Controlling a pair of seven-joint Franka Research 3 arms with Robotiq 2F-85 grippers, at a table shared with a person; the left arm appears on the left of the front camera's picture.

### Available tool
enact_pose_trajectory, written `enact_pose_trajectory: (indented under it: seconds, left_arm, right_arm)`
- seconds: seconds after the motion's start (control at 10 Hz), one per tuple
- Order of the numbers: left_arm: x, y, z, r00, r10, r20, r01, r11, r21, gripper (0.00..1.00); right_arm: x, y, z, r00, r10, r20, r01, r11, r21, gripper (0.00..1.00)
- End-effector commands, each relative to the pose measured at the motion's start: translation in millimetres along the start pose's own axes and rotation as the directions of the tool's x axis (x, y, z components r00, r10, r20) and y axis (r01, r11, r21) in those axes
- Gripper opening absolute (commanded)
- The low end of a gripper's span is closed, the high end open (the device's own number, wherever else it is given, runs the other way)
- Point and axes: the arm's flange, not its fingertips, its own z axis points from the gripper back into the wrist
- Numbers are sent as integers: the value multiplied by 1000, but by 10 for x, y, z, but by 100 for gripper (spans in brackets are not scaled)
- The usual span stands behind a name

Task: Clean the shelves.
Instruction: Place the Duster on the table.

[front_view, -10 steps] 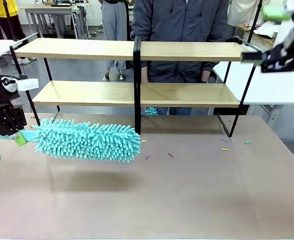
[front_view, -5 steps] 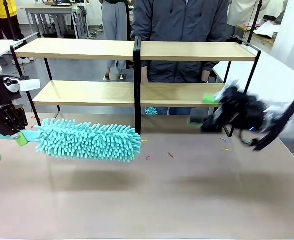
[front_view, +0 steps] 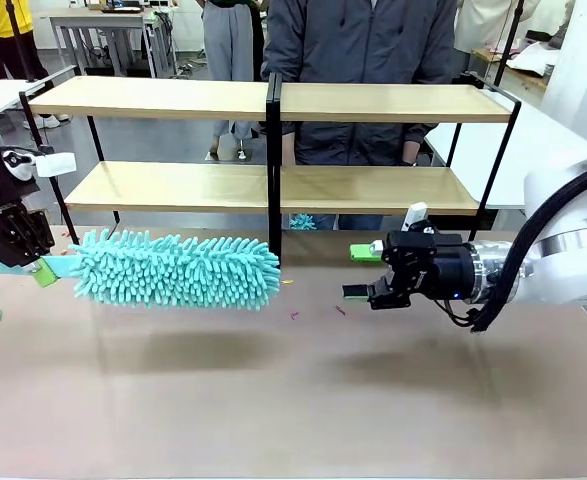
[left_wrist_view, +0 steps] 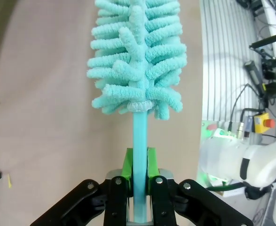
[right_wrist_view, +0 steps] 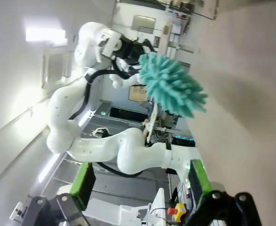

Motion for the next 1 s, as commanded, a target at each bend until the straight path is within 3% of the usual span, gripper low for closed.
enact_pose_trajectory:
  seconds: [0.0,0.1,0.2,0.4,0.6,0.7,0.8,0.9]
  left_arm:
    - [13,12,24,1000,20,20,-20,999,27,12]
    - [13,24,6,1000,25,8,-26,999,34,12]
    - [11,32,1,999,34,-19,-33,998,46,70]
    - [-5,18,70,998,46,-35,-43,995,89,70]
    - [-19,-77,317,997,69,27,-72,989,130,84]
    - [-25,-133,466,989,102,107,-115,985,126,100]
    - [-33,-226,744,922,197,332,-213,977,10,100]
    - [-58,-310,919,845,224,486,-214,974,-76,100]
  right_arm:
    - [11,85,74,1000,22,-5,-22,999,33,100]
    - [11,85,74,1000,22,-5,-22,999,33,100]
    - [11,85,74,1000,22,-5,-22,999,33,100]
    - [11,85,74,1000,22,-5,-22,999,33,100]
    - [27,79,67,1000,13,6,-14,999,32,100]
    - [-62,424,174,998,26,53,-27,999,27,100]
    - [-186,675,305,998,-32,50,34,998,-47,100]
    - [-396,935,521,993,-107,57,114,984,-140,100]
